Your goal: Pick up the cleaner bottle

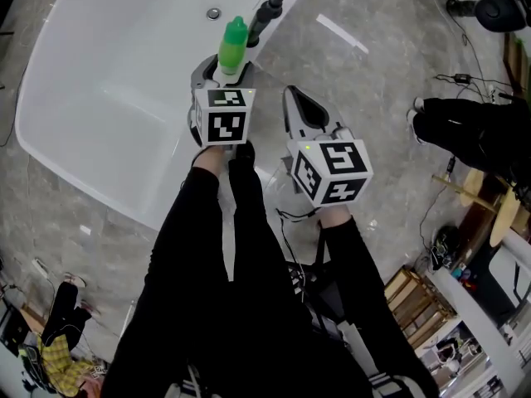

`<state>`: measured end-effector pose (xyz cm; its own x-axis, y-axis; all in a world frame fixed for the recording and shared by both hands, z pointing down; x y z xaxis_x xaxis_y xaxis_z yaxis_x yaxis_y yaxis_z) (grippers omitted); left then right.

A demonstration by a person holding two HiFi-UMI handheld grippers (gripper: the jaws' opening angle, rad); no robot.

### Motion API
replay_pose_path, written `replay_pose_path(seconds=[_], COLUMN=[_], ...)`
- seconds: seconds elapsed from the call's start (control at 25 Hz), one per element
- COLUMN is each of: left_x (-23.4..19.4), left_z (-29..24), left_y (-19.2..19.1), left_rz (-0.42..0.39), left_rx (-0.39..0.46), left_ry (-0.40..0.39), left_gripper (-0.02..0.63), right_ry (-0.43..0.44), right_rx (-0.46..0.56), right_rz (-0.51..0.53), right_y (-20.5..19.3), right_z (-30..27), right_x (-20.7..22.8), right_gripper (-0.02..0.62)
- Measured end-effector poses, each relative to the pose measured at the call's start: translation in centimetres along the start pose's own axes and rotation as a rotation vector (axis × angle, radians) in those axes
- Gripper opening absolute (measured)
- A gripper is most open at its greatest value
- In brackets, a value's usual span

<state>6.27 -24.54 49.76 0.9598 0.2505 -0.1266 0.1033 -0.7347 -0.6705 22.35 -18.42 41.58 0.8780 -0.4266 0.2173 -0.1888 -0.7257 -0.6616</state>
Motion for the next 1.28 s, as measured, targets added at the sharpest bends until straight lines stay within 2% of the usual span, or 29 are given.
replay_pose_path(seconds=[0.44, 0.64, 0.8, 1.28], left_x=[0.0, -0.3, -0.6, -0.6], left_z=[-2.8, -3.6, -3.9, -4.0], left_y=[0.6, 0.8, 0.8, 0.9], left_rz=[-0.002, -0.037, -0.034, -0.05], left_rx=[0.01, 0.017, 0.033, 0.052], left_ry=[0.073, 0.096, 0.123, 0.106], left_gripper=[0.265, 0.262, 0.212, 0.202], right_ry=[0.028, 0.043, 0.046, 0.054], right_rx=[-0.041, -0.062, -0.081, -0.11], right_rz=[-0.017, -0.017, -0.023, -0.007], right_y=[0.2, 0.7, 0.6, 0.9], right_z=[-2.6, -4.3, -4.8, -5.7], right_x=[2.3, 2.5, 2.8, 2.6], right_gripper=[0.002, 0.002, 0.002, 0.002])
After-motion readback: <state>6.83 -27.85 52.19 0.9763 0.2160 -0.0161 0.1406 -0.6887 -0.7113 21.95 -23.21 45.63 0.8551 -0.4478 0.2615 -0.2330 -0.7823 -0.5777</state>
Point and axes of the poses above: the fingertips, and each gripper's own axes: z backward along the fingers, x to its right, y out of its top, the point moved 9 cm from there along z, backward along the fingers, and after that the axes turned 10 degrees about -x, right-handed, at the moved point
